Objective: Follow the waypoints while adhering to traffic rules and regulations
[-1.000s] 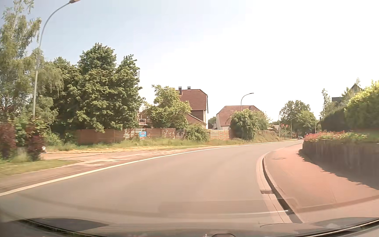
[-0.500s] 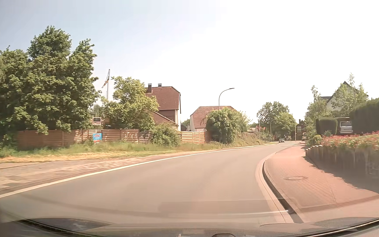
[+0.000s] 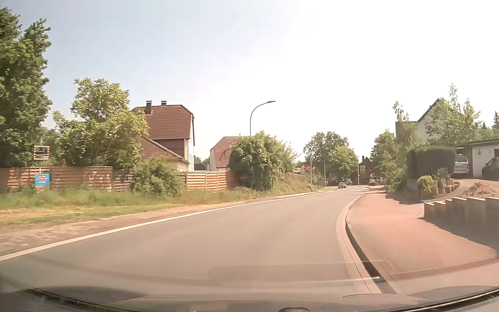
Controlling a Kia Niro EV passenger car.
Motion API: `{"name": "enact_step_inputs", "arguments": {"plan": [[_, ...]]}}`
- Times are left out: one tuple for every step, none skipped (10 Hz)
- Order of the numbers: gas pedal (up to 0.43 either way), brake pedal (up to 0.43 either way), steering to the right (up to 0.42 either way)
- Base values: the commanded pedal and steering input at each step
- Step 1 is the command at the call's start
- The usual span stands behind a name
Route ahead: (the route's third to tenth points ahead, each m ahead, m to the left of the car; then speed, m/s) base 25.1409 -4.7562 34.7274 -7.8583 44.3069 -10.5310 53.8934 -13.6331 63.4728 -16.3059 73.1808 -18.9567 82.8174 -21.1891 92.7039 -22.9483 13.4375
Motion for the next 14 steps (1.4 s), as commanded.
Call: {"name": "enact_step_inputs", "arguments": {"plan": [[0.177,0.000,0.079],[0.177,0.000,0.078],[0.177,0.000,0.077],[0.177,0.000,0.074],[0.169,0.000,0.068],[0.169,0.000,0.067],[0.157,0.000,0.067],[0.150,0.000,0.066],[0.150,0.000,0.063],[0.150,0.000,0.060],[0.150,0.000,0.057],[0.138,0.000,0.053],[0.138,0.000,0.050],[0.130,0.000,0.046]]}}
